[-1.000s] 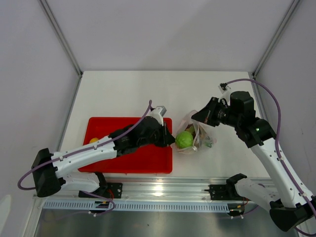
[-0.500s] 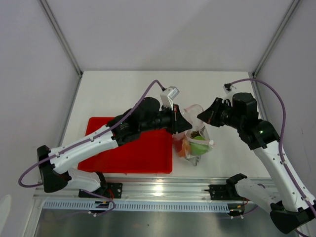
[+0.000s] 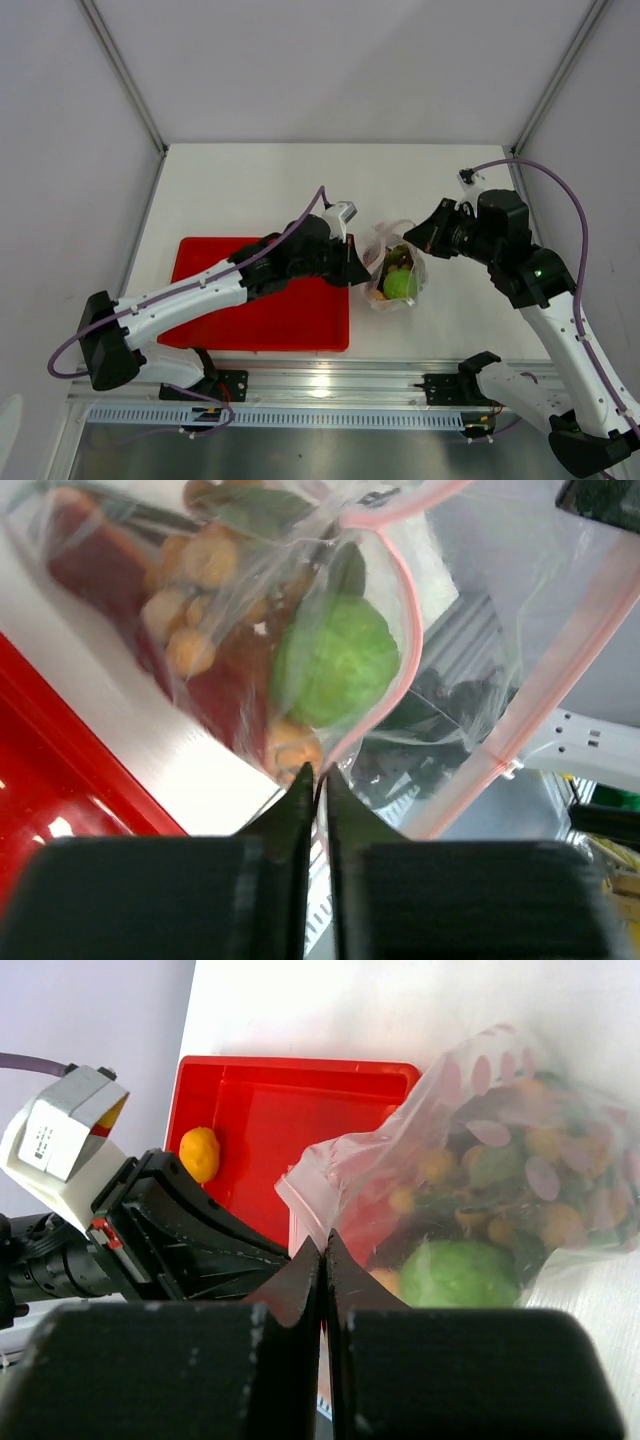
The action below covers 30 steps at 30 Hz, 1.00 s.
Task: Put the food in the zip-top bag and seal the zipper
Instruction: Adjust the zipper food storage bag at the center of the board, then pick up the fake fruit from the bin.
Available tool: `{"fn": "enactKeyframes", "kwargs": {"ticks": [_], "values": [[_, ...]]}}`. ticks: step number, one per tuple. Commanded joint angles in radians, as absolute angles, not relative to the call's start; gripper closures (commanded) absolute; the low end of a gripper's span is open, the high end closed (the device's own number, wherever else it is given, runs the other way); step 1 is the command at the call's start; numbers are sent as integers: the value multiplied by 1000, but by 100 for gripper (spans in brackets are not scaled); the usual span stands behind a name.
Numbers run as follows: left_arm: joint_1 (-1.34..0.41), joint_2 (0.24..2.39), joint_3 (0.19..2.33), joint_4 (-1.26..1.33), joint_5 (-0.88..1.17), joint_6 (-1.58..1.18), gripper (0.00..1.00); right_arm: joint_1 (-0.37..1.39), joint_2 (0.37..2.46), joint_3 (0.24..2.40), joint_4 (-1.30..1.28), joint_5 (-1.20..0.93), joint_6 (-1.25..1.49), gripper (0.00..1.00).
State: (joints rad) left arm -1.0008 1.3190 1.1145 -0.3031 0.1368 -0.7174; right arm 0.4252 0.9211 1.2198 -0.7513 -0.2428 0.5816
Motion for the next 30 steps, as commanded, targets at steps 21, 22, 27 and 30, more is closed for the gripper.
{"fn": "enactKeyframes", "kwargs": {"ticks": [21,22,27,30], "values": [[-554,790,893,-1015,-468,-995,1,431,934,1169,-657,-305,545,100],[-539,775,888,-1038,-498,-1018,1,431,939,1169,-658,-308,543,100],[-459,767,848,-1121,-558,-1167,1,434,965,1166,-660,-325,549,100],[-417,820,850,-1089,-584,-1152,1,440,991,1177,-667,-331,549,100]]}}
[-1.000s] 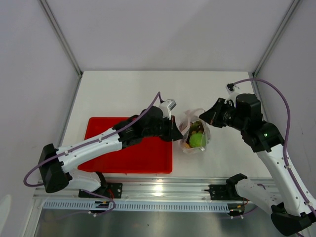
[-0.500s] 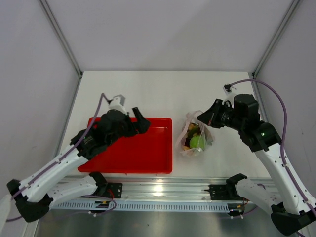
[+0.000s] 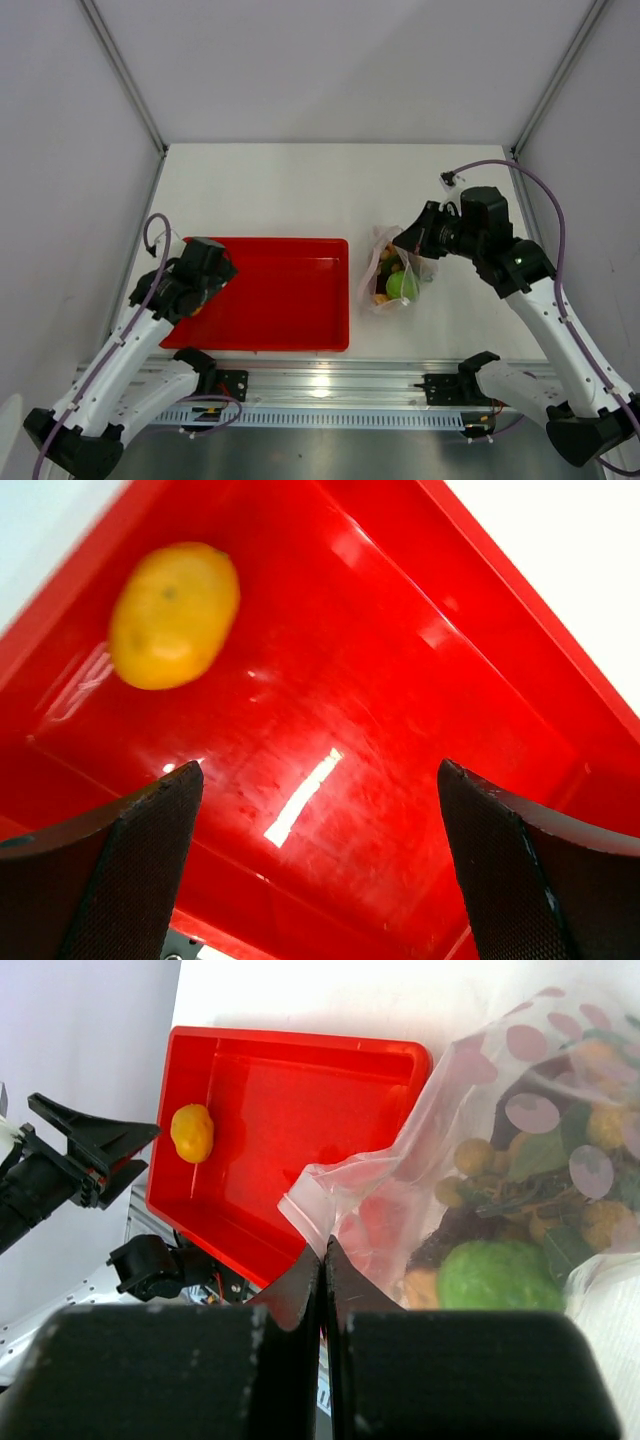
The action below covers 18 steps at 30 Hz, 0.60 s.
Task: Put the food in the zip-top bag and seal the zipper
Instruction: Pick up the fake fruit from the bin.
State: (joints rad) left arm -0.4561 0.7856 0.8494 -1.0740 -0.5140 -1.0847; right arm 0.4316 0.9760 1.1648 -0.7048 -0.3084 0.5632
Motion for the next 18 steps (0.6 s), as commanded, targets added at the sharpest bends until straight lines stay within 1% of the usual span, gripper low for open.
{"fn": "enactKeyframes", "kwargs": {"ticks": [1,4,5,6,8,9,11,13,14,16,18], "values": [[-405,842,862,-1080,-583,-1137,0,443,1005,1181,-672,-327,546,100],[-357,960,923,-1107,-626,-1155,0,451,1031,1210,-715,-290,528,100],[-350,995,936,-1144,-687,-1195,1,454,1051,1221,-753,-276,525,100],[-341,1071,948,-1234,-707,-1289,0,453,1060,1244,-768,-270,522,100],[-313,1150,1009,-1314,-757,-1401,1,454,1084,1264,-805,-268,518,100],[-307,1217,1023,-1375,-768,-1426,0,454,1091,1281,-814,-270,522,100],[-281,1261,1014,-1399,-787,-1454,0,457,1110,1289,-827,-273,525,100],[-261,1276,988,-1352,-801,-1454,1,460,1124,1295,-833,-272,531,100],[-255,1272,935,-1309,-793,-1395,1,463,1130,1296,-838,-272,538,100],[-223,1252,898,-1170,-738,-1326,1,472,1143,1301,-839,-264,551,100],[-201,1247,844,-1103,-703,-1266,1,489,1141,1301,-821,-244,568,100]]}}
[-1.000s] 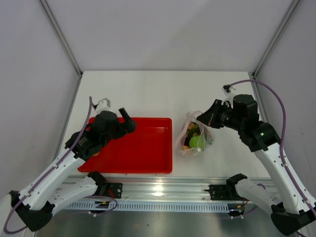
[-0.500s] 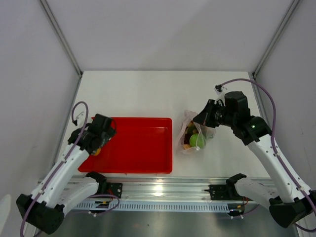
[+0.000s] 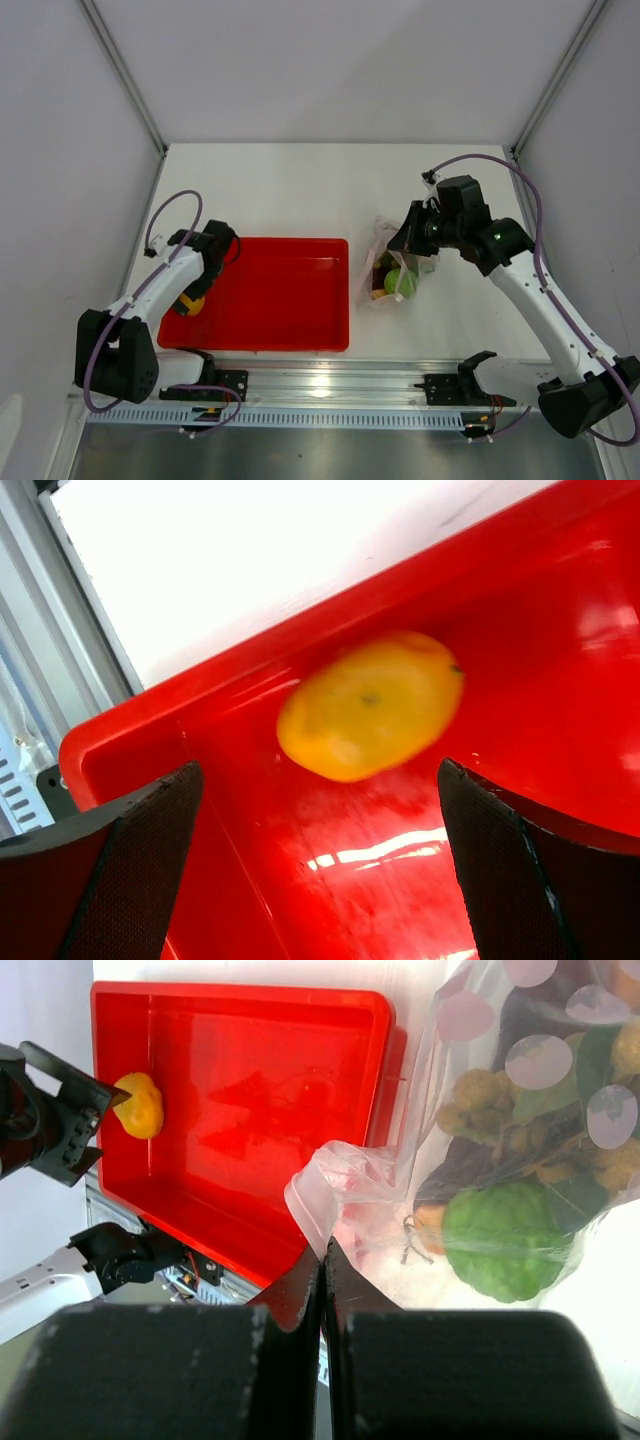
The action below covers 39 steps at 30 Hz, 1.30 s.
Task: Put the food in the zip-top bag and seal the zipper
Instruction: Pick up the fake fruit from the bin.
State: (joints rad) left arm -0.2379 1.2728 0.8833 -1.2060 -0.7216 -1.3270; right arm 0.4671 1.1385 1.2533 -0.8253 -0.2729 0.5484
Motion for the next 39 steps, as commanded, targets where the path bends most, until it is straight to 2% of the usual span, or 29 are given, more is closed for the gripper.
{"fn": "enactKeyframes", "kwargs": {"ticks": [1,16,20,24,25,27,29,31,34,36,37,39], "values": [[-181,1253,832,-1066,-668,-1246,1,494,1143,1302,-809,-244,572,100],[-51,1227,736,-962,-643,-1206,1,511,1101,1215,-721,-267,526,100],[-31,1218,724,-907,-626,-1161,14,511,1065,1190,-690,-288,517,100],[-9,1246,735,-905,-611,-1143,17,511,1052,1172,-670,-324,512,100],[-8,1246,733,-890,-607,-1123,24,509,1051,1164,-661,-333,512,100],[-8,1239,723,-864,-597,-1095,28,509,1043,1155,-654,-351,502,100],[-8,1226,719,-854,-592,-1082,37,511,1039,1151,-649,-354,497,100],[-8,1218,710,-822,-568,-1051,48,509,1034,1152,-655,-357,486,100],[-8,1206,704,-807,-543,-1031,57,508,1025,1144,-652,-364,480,100],[-9,1187,692,-782,-526,-1017,57,506,1020,1131,-644,-364,480,100],[-8,1180,689,-769,-522,-991,65,508,1019,1131,-638,-359,486,100],[-9,1146,680,-749,-508,-971,70,505,1019,1138,-643,-354,495,100]]}}
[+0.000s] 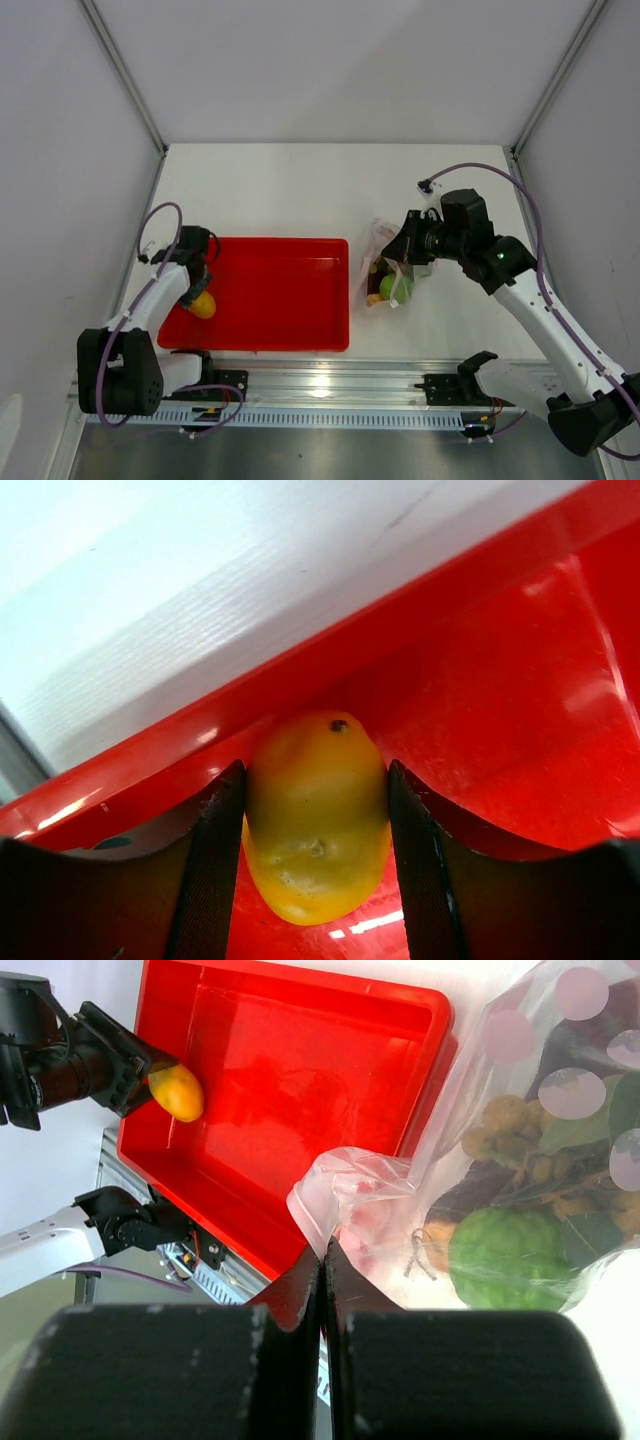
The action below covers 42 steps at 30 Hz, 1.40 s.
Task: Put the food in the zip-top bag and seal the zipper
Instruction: Pick up the fake fruit from the bin, then place the fake fruit in the zipper food storage bag.
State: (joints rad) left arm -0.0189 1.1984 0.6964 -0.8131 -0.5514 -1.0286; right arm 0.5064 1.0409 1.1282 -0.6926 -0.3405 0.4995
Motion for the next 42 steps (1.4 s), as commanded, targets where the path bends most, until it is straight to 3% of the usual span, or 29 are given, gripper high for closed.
{"fn": "enactKeyframes", "kwargs": {"ticks": [1,4,11,16,26,33,42], "values": [[-9,1131,681,-744,-500,-956,81,505,1016,1140,-643,-350,503,100],[-9,1053,666,-709,-443,-922,99,505,1009,1141,-649,-342,508,100],[-14,885,733,-701,-304,-810,99,505,991,1132,-672,-313,523,100],[-70,744,771,-583,36,-675,99,506,991,1150,-675,-321,557,100],[-471,715,844,-292,362,-629,99,511,971,1157,-702,-311,629,100],[-800,770,838,-80,209,-601,99,514,939,1117,-663,-354,724,100],[-955,948,873,87,153,-594,99,520,930,1138,-595,-416,839,100]]}}
